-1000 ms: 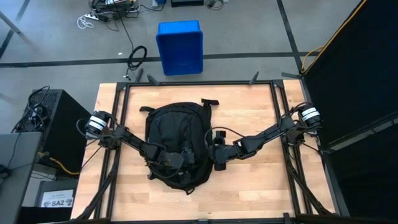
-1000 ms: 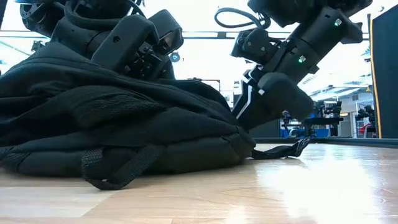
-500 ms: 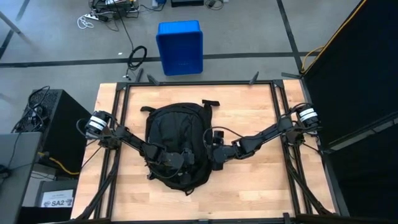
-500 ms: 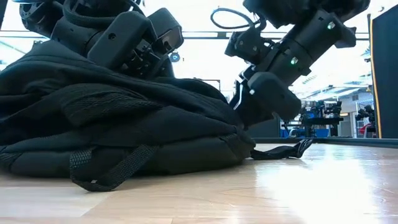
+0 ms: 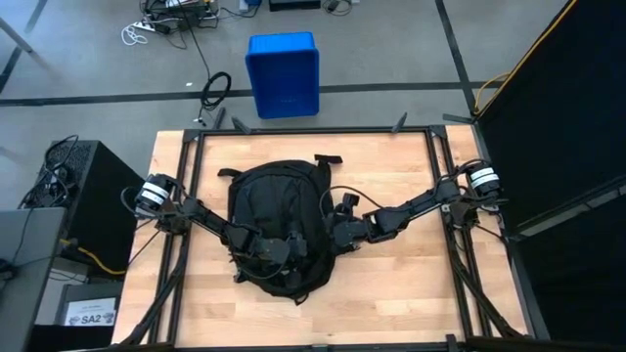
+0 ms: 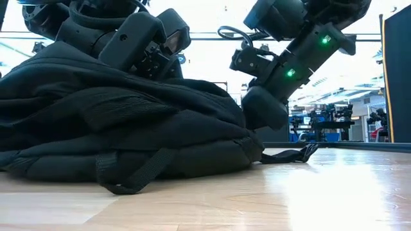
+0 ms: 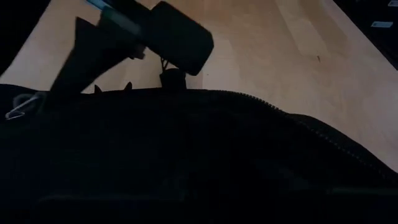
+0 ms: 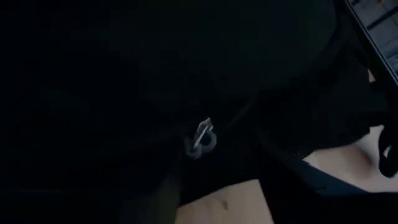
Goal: Unpack backpack
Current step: Close the black backpack
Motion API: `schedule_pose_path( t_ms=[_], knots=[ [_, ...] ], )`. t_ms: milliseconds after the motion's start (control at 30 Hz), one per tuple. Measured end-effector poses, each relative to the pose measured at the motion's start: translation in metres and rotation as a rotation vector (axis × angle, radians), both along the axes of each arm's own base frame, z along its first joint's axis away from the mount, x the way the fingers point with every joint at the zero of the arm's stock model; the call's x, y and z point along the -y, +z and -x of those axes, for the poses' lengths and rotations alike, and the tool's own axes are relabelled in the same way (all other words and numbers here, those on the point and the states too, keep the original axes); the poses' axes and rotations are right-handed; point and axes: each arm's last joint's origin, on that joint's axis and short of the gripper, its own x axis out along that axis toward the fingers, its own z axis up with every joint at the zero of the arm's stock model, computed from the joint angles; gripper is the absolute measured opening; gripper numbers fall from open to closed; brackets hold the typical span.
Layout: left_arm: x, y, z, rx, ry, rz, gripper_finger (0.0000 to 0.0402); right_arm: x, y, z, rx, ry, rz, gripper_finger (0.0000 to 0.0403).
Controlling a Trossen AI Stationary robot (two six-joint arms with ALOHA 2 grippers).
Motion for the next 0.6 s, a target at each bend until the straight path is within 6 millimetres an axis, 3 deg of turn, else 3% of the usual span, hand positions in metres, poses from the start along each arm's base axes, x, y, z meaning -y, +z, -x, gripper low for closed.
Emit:
schedule_pose_path(
  t_ms=[300, 600],
  knots=[
    [0.0, -0.001, 0.0, -0.01, -0.005, 0.002, 0.0047, 0.004, 0.007, 0.008, -0.046, -0.031, 0.05, 0.005],
    [0.001, -0.001, 0.001, -0.019, -0.006, 0.003, 0.0047, 0.001, 0.029, 0.02, -0.029, -0.013, -0.031, 0.0039]
  ],
)
